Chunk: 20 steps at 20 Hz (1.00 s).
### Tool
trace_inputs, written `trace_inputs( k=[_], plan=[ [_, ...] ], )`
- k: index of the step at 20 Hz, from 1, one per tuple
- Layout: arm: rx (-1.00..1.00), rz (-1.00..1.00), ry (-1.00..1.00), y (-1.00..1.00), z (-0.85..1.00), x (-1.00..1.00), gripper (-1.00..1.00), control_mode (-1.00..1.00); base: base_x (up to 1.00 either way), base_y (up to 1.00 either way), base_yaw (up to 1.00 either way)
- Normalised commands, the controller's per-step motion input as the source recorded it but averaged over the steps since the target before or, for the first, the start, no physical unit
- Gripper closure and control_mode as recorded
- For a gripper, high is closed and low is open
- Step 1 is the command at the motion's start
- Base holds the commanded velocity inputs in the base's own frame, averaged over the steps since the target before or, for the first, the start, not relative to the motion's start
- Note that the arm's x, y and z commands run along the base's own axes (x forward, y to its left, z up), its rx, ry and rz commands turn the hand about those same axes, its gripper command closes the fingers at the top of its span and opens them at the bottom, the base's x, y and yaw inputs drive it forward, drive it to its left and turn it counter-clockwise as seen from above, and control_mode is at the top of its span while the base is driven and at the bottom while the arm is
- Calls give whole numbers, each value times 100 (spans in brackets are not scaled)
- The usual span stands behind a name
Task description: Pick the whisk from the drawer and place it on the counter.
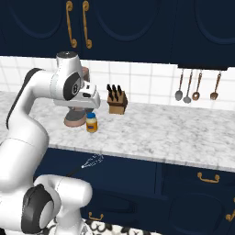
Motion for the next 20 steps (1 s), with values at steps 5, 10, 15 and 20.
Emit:
trace_inputs(
  k=[5,10,15,20],
  plan=[
    [-1,0,2,-1,-32,-22,-100,-100,0,0,0],
    [-2,0,0,3,-75,-26,-100,-100,0,0,0],
    [0,0,0,0,-77,-31,-100,-100,0,0,0],
    [0,0,0,0,-84,-48,-100,-100,0,0,0]
  ],
)
